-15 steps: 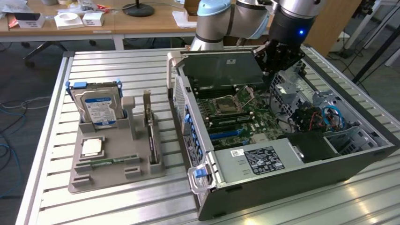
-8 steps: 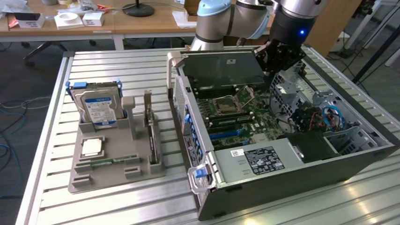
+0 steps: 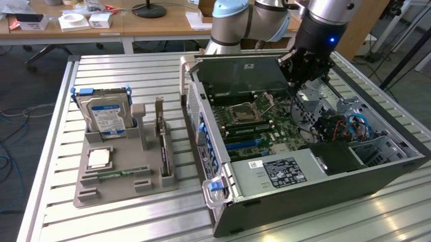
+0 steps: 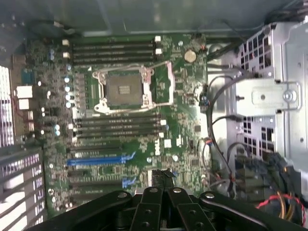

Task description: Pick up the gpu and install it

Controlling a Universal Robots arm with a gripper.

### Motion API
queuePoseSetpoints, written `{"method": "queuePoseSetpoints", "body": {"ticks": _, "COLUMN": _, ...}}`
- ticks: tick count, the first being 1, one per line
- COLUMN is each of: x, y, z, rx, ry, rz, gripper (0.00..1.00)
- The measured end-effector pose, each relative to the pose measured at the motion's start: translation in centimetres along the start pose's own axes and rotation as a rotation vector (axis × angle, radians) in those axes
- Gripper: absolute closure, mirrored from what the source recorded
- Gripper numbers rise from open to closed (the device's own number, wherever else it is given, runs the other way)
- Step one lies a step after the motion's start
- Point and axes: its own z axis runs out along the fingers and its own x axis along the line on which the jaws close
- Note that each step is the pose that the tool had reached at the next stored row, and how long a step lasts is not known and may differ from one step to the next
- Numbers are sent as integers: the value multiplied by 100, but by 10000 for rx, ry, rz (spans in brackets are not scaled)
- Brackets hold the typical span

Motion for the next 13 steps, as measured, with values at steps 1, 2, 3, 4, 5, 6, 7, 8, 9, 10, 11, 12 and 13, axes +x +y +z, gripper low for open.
{"method": "queuePoseSetpoints", "body": {"ticks": 1, "x": -2, "y": -29, "z": -2, "rx": 9, "ry": -1, "rz": -1, "gripper": 90}}
{"method": "queuePoseSetpoints", "body": {"ticks": 2, "x": -5, "y": -61, "z": -3, "rx": 20, "ry": -2, "rz": -1, "gripper": 90}}
{"method": "queuePoseSetpoints", "body": {"ticks": 3, "x": -7, "y": -90, "z": -4, "rx": 34, "ry": -3, "rz": -1, "gripper": 90}}
{"method": "queuePoseSetpoints", "body": {"ticks": 4, "x": -9, "y": -118, "z": -5, "rx": 53, "ry": -4, "rz": -2, "gripper": 90}}
{"method": "queuePoseSetpoints", "body": {"ticks": 5, "x": -11, "y": -145, "z": -6, "rx": 83, "ry": -6, "rz": -3, "gripper": 90}}
{"method": "queuePoseSetpoints", "body": {"ticks": 6, "x": -14, "y": -172, "z": -7, "rx": 116, "ry": -9, "rz": -4, "gripper": 90}}
{"method": "queuePoseSetpoints", "body": {"ticks": 7, "x": -15, "y": -199, "z": -7, "rx": 149, "ry": -12, "rz": -4, "gripper": 90}}
{"method": "queuePoseSetpoints", "body": {"ticks": 8, "x": -18, "y": -225, "z": -7, "rx": 184, "ry": -14, "rz": -6, "gripper": 90}}
{"method": "queuePoseSetpoints", "body": {"ticks": 9, "x": -20, "y": -253, "z": -8, "rx": 222, "ry": -17, "rz": -7, "gripper": 90}}
{"method": "queuePoseSetpoints", "body": {"ticks": 10, "x": -22, "y": -281, "z": -8, "rx": 259, "ry": -20, "rz": -8, "gripper": 90}}
{"method": "queuePoseSetpoints", "body": {"ticks": 11, "x": -24, "y": -306, "z": -8, "rx": 291, "ry": -23, "rz": -9, "gripper": 90}}
{"method": "queuePoseSetpoints", "body": {"ticks": 12, "x": -25, "y": -324, "z": -8, "rx": 317, "ry": -25, "rz": -10, "gripper": 90}}
{"method": "queuePoseSetpoints", "body": {"ticks": 13, "x": -25, "y": -329, "z": -7, "rx": 326, "ry": -25, "rz": -9, "gripper": 90}}
